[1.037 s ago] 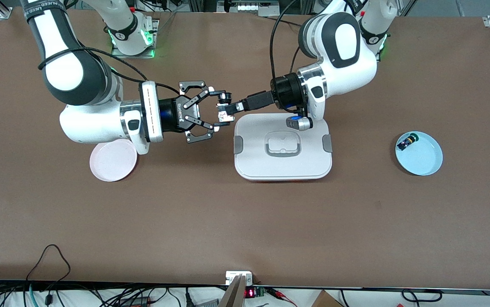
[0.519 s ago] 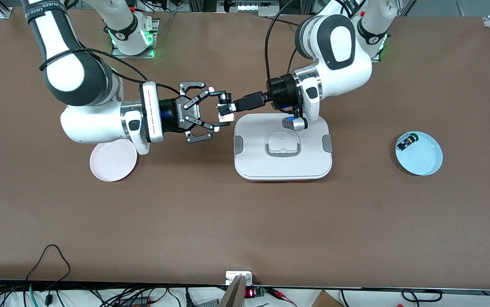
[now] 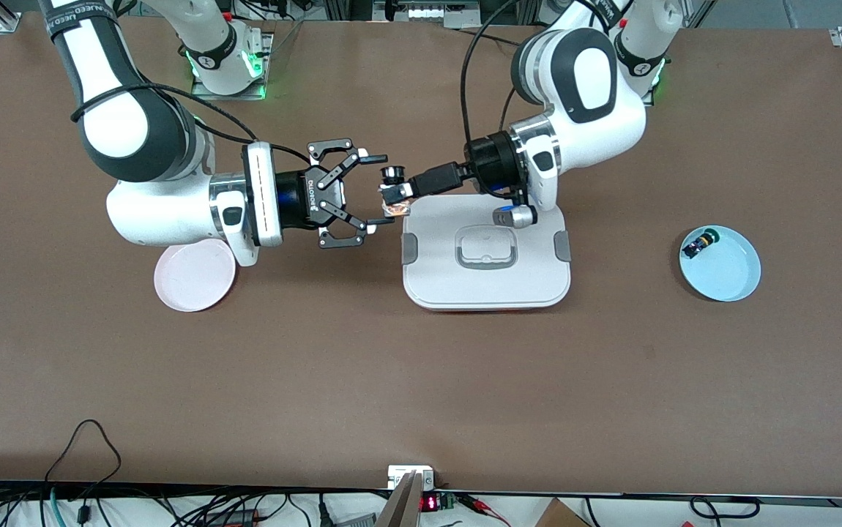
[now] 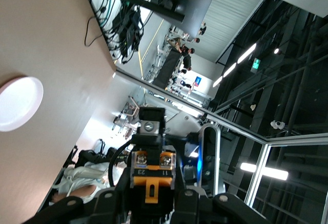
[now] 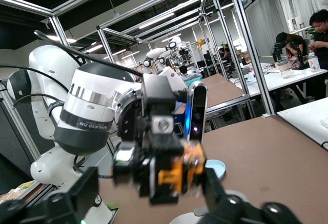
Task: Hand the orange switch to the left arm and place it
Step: 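Open the right gripper while the left gripper carries the switch away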
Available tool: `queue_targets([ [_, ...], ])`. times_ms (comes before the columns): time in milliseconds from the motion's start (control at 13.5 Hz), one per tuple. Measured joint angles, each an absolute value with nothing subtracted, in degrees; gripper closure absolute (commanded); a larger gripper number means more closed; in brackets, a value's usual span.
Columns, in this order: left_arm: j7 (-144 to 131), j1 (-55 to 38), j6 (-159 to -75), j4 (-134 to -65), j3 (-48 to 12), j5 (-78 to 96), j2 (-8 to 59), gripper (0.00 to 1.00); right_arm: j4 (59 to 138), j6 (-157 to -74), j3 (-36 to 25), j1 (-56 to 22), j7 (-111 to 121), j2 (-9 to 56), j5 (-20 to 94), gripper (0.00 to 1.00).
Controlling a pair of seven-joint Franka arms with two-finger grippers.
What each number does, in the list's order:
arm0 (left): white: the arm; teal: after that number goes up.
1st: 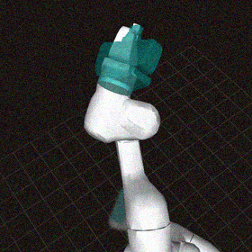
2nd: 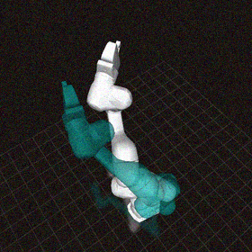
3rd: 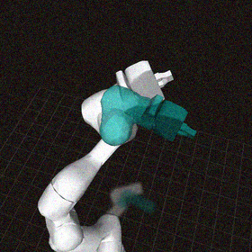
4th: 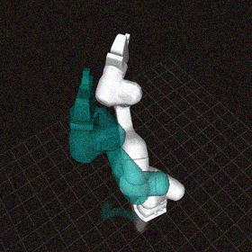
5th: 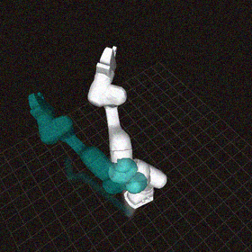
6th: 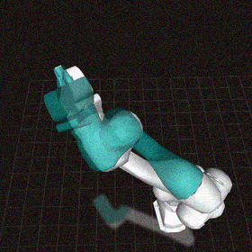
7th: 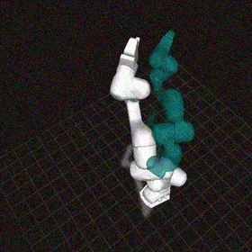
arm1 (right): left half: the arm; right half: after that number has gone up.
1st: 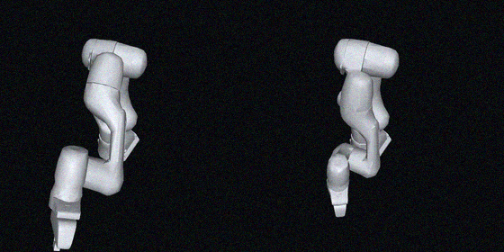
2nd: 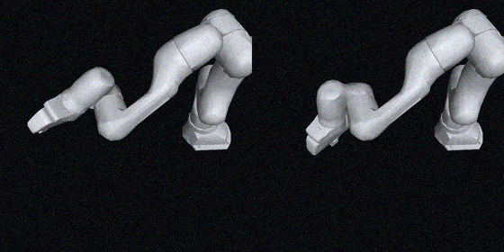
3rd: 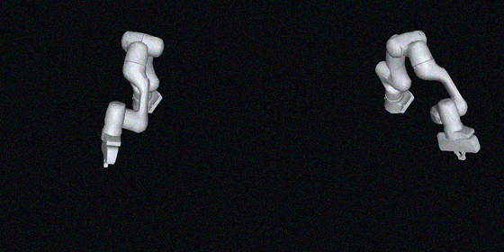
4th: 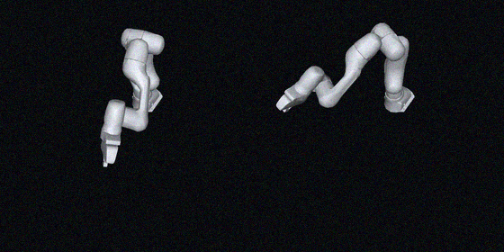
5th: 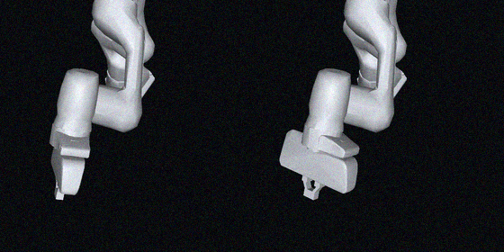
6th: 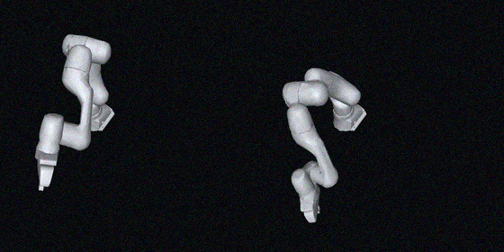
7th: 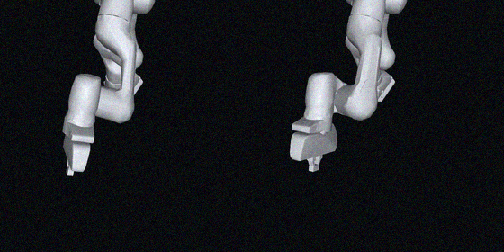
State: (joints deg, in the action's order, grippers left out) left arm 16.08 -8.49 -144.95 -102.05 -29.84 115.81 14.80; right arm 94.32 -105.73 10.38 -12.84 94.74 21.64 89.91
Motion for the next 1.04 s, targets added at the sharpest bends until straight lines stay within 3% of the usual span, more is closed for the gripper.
queue_targets([
  [444,16.3,-1.5,-143.6,-106.1,-29.2,107.9,12.2,1.0,94.6,-105.3,9.1,-12.5,94.4,21.6,89.9,0.0],
  [741,14.9,5.1,-135.2,-110.1,-28.5,82.7,10.4,1.0,94.8,-104.5,4.0,-11.3,88.8,21.5,89.8,0.0],
  [1037,14.8,9.0,-118.0,-111.1,-15.8,49.3,10.2,1.0,95.6,-104.2,2.4,-9.5,81.8,21.4,84.8,0.0],
])
